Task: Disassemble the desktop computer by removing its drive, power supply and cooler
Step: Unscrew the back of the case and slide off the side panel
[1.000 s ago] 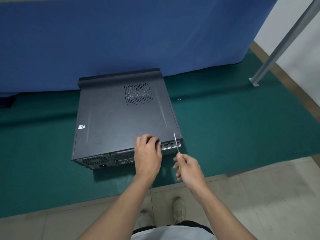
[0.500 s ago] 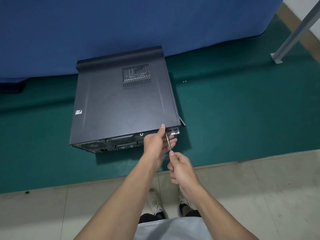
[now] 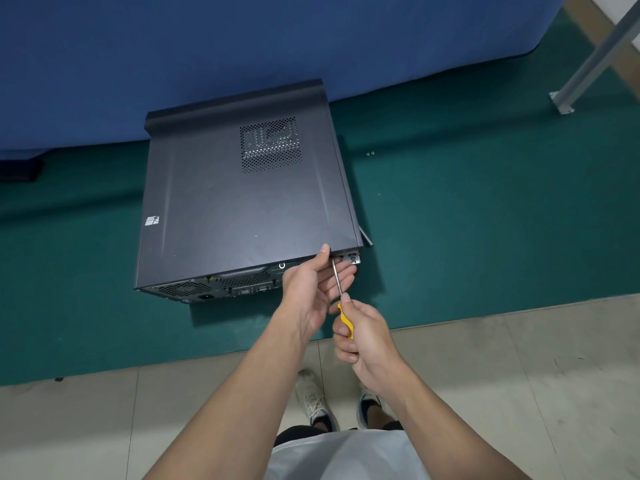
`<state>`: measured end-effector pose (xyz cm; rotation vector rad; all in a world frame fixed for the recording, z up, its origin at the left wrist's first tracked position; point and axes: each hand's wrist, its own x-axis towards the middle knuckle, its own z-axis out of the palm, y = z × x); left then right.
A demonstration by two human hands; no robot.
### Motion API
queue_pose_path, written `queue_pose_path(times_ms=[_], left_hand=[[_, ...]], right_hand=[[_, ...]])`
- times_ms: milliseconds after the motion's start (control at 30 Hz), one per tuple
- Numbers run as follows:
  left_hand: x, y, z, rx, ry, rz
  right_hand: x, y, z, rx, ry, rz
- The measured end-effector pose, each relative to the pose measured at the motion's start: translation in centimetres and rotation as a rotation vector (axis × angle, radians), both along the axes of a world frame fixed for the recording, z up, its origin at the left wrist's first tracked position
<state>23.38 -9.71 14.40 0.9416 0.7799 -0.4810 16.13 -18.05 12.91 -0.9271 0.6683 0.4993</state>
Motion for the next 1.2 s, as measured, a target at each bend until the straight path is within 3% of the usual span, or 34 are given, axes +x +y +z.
queue_pose_path(times_ms=[300, 400, 467, 567, 733, 867, 933, 1000, 1100, 1200], left_hand=[[0.2, 0.2, 0.2, 0.019, -0.016, -0.033], [0.3, 0.4, 0.3, 0.028, -0.017, -0.051], [0.4, 0.5, 0.3, 0.035, -0.013, -0.069], [0.5, 0.6, 0.3, 0.03, -0.002, -0.07], [0.5, 0.5, 0.3, 0.028, 0.003, -0.078], [0.4, 0.5, 0.4, 0.034, 0.004, -0.069], [0.2, 0.4, 0.3, 0.064, -0.022, -0.076], [0.0, 0.1, 0.2, 0.11, -0.048, -0.085], [0.3, -0.4, 0.1, 0.182, -0.046, -0.079], [0.4, -0.5, 0.0, 0.177, -0.039, -0.071]], right_hand=[[0.5, -0.9, -0.9, 0.579, 0.149, -0.062], [0.5, -0.8, -0.9, 0.573, 0.147, -0.05], [0.6, -0.2, -0.7, 0.363, 0.12, -0.051], [0.7, 1.3, -0.2, -0.134, 0.048, 0.026], [0.8, 2.2, 0.5, -0.907, -0.088, 0.375], [0.8, 2.7, 1.1, -1.07, -0.102, 0.405], [0.8, 2.4, 1.0, -1.048, -0.111, 0.379], [0.8, 1.7, 1.2, -0.88, -0.097, 0.293], [0.4, -0.1, 1.5, -0.25, 0.019, 0.055], [-0.7, -2.4, 1.6, 0.181, 0.091, 0.121]])
